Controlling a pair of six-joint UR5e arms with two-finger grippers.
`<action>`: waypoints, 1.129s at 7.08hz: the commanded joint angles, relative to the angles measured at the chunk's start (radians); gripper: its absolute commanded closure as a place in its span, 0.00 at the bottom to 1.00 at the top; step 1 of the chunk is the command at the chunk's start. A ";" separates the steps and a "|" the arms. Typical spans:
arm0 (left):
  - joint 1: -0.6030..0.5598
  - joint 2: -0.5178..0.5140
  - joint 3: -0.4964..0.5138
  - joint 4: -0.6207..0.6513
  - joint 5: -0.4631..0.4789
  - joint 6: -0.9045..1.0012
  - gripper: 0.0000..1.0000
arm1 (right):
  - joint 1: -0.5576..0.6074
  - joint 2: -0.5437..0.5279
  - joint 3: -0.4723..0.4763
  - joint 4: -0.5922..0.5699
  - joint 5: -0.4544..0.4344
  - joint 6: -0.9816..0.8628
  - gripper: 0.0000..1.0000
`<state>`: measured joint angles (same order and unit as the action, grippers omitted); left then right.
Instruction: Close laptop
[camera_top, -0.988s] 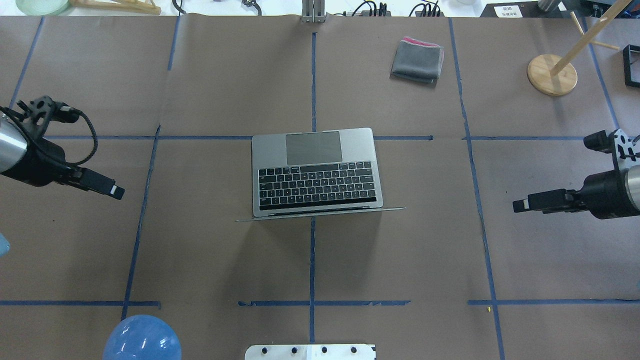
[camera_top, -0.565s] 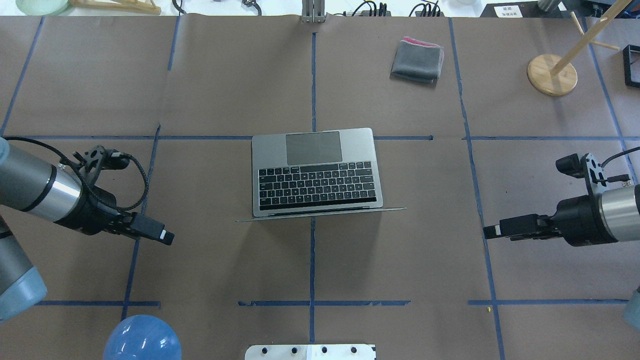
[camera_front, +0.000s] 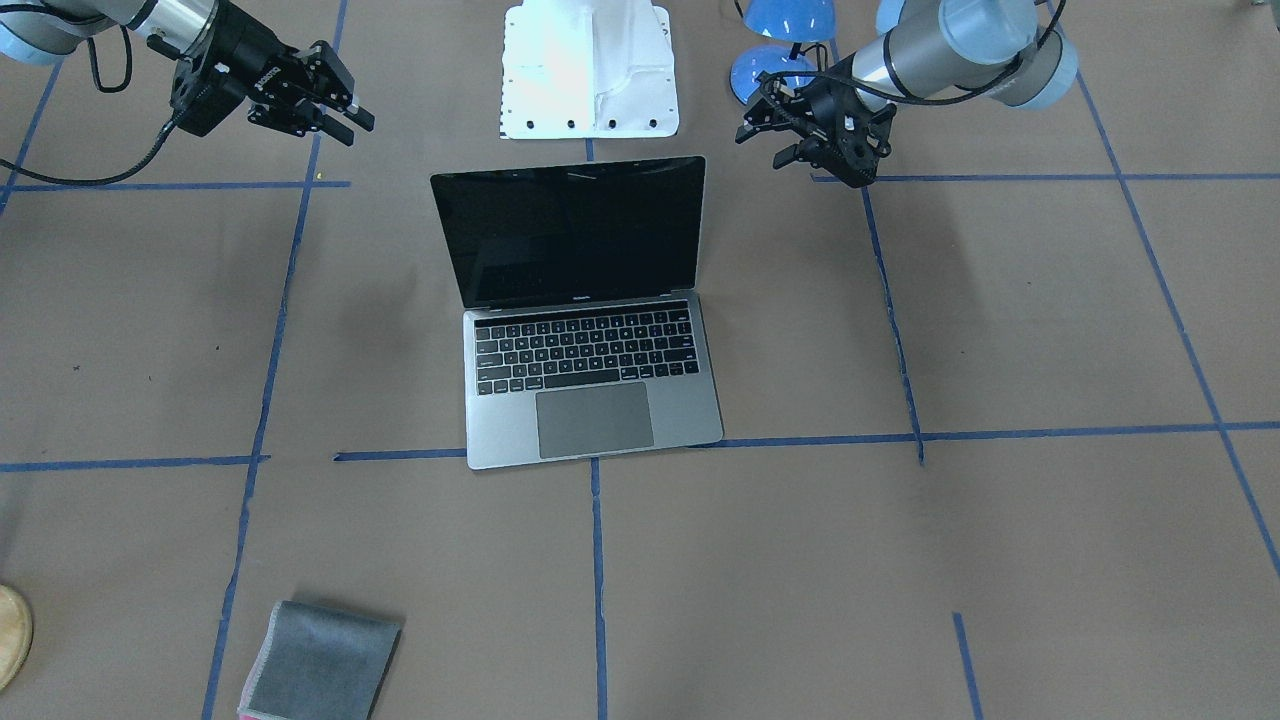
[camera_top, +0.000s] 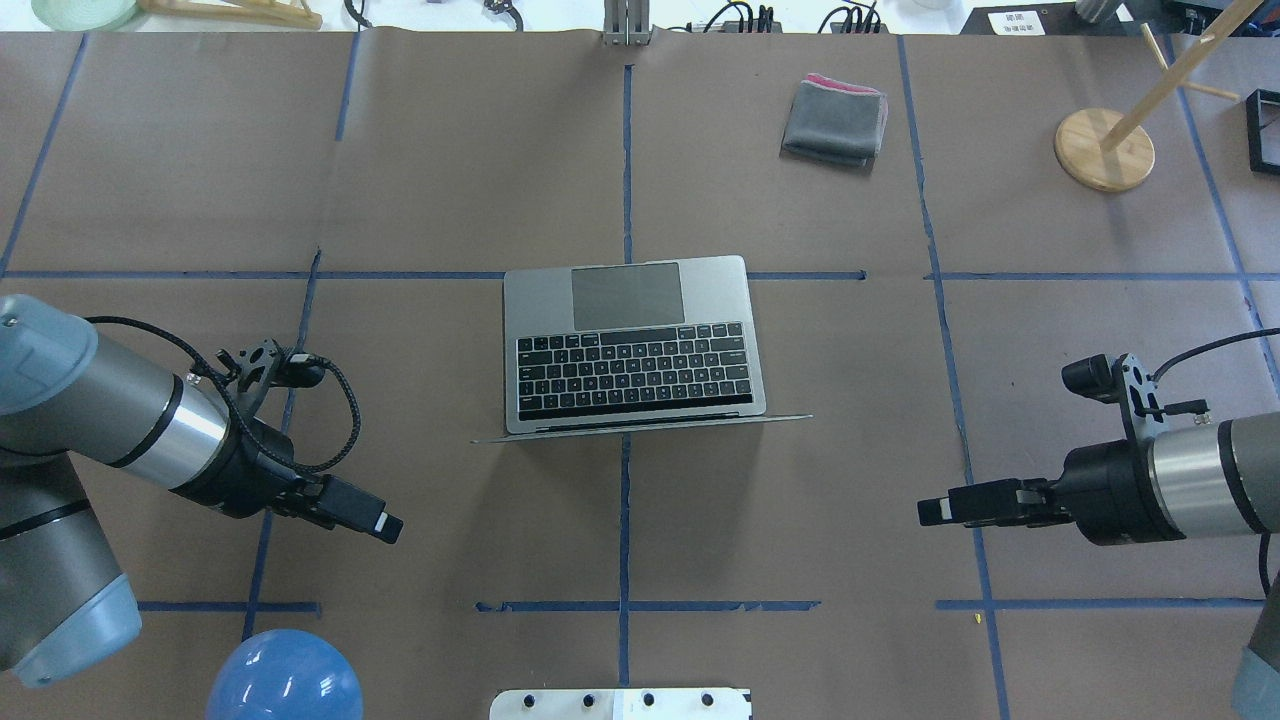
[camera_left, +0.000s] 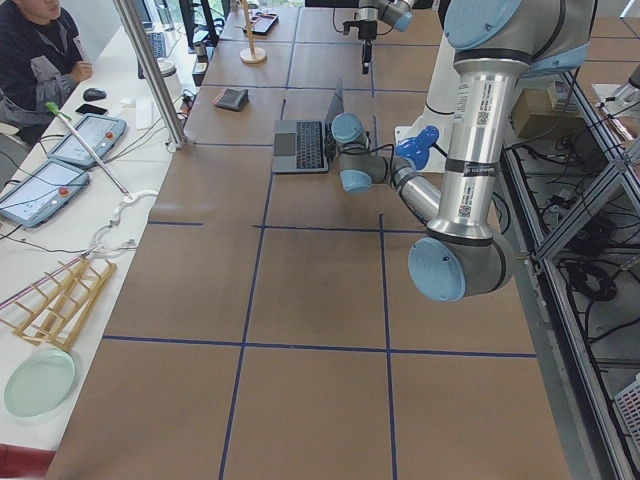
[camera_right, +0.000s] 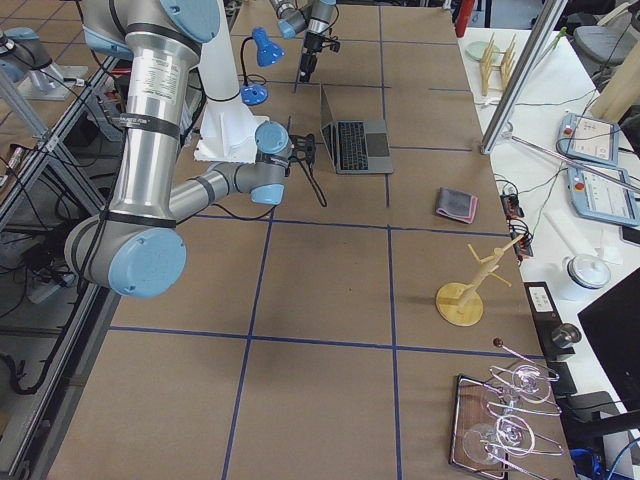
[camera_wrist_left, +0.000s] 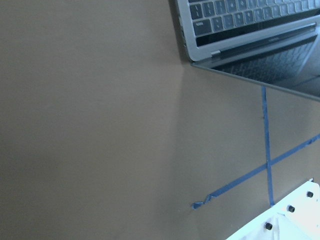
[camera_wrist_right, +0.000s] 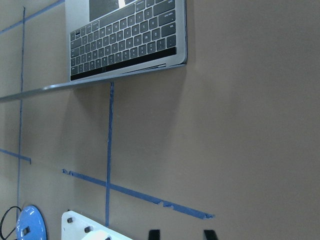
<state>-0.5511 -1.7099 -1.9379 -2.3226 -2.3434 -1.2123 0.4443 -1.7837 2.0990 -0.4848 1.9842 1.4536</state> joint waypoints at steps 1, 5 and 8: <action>0.016 -0.043 -0.003 0.002 0.003 -0.021 1.00 | -0.094 0.042 0.010 -0.014 -0.141 0.005 0.97; 0.016 -0.119 0.007 0.002 0.031 -0.102 1.00 | -0.093 0.240 0.012 -0.228 -0.169 0.059 1.00; 0.016 -0.151 0.008 0.000 0.108 -0.150 1.00 | -0.075 0.253 0.006 -0.233 -0.201 0.057 1.00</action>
<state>-0.5359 -1.8406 -1.9299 -2.3212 -2.2780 -1.3387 0.3569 -1.5409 2.1076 -0.7136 1.8010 1.5108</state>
